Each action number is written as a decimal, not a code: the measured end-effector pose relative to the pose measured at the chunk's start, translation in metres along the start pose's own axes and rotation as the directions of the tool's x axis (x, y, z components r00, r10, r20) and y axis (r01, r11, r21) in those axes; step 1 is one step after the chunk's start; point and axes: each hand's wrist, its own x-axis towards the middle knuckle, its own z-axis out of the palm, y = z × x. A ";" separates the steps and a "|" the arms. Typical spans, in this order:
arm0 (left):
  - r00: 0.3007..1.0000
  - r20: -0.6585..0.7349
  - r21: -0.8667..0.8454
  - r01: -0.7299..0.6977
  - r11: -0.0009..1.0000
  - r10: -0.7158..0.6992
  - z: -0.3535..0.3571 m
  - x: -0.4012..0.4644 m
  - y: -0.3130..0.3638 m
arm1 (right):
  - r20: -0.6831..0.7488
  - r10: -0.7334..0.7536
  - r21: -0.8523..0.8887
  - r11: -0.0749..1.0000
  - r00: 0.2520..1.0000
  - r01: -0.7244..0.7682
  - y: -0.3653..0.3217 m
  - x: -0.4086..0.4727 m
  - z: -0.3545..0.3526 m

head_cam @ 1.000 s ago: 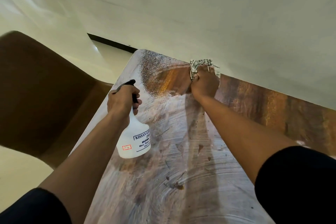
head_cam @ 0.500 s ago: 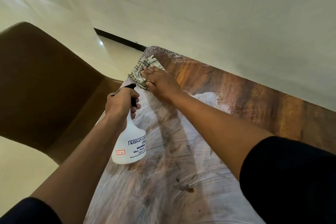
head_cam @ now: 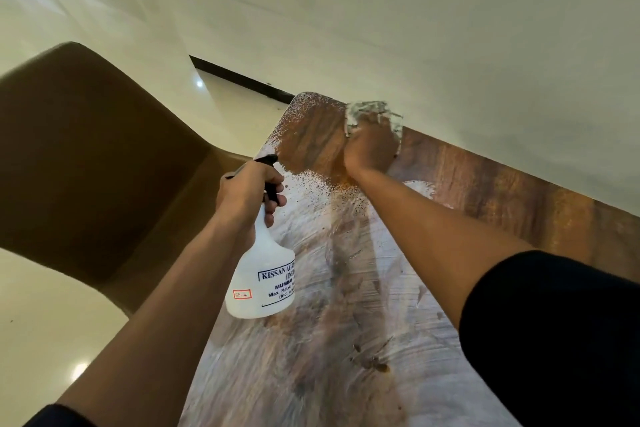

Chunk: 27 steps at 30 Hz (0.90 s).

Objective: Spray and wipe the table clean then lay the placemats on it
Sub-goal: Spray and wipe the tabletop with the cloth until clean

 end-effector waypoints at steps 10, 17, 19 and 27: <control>0.999 -0.029 -0.010 0.021 1.000 -0.022 0.008 -0.003 -0.011 | 0.271 -0.438 0.037 0.895 0.857 0.445 -0.017 -0.005 0.002; 0.999 -0.047 -0.053 0.020 0.998 -0.022 -0.001 -0.010 -0.015 | 0.085 -0.137 -0.051 0.989 0.987 0.142 -0.003 0.021 0.004; 0.998 -0.053 -0.060 0.020 0.998 -0.024 -0.005 -0.012 -0.016 | 0.082 -0.136 -0.009 0.991 0.987 0.137 -0.021 0.016 0.008; 0.997 -0.081 -0.049 0.003 0.999 -0.007 -0.008 -0.012 -0.015 | 0.360 -0.579 0.148 0.810 0.731 0.568 -0.067 -0.011 0.028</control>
